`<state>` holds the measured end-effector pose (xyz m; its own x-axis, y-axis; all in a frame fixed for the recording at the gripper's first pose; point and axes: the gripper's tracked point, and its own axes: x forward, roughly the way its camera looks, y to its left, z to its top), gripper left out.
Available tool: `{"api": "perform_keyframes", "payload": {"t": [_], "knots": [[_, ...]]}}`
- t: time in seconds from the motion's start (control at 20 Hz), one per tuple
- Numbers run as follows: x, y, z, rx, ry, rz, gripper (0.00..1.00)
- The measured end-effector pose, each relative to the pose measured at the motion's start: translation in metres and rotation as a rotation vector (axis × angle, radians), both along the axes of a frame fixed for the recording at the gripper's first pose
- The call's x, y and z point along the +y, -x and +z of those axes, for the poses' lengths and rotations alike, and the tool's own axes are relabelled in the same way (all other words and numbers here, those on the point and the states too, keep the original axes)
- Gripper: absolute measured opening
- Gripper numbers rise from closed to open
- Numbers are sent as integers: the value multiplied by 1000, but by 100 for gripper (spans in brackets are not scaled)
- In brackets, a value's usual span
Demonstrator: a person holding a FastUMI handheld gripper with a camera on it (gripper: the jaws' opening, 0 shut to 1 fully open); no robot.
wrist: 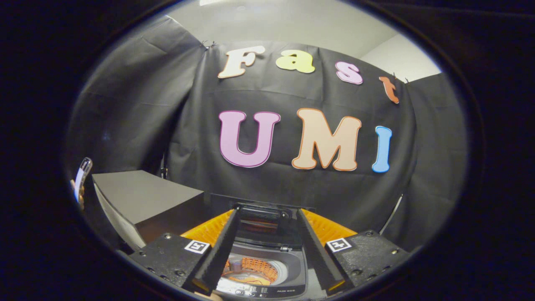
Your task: Put the clothes into the washing machine and then close the washing machine lid.
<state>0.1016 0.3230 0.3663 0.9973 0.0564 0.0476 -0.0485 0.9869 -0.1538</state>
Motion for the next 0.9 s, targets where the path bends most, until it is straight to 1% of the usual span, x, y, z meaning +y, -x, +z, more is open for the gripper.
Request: {"api": "perform_keyframes", "payload": {"t": [0.15,0.45,0.55,0.75,0.9], "knots": [[-12,24,-19,-40,-29,12,87],[-50,65,-64,-80,-106,-11,92],[-59,81,-75,-102,-110,-13,93],[-71,103,-102,-125,-68,-30,93],[-68,119,-120,-144,-72,-8,94]]}}
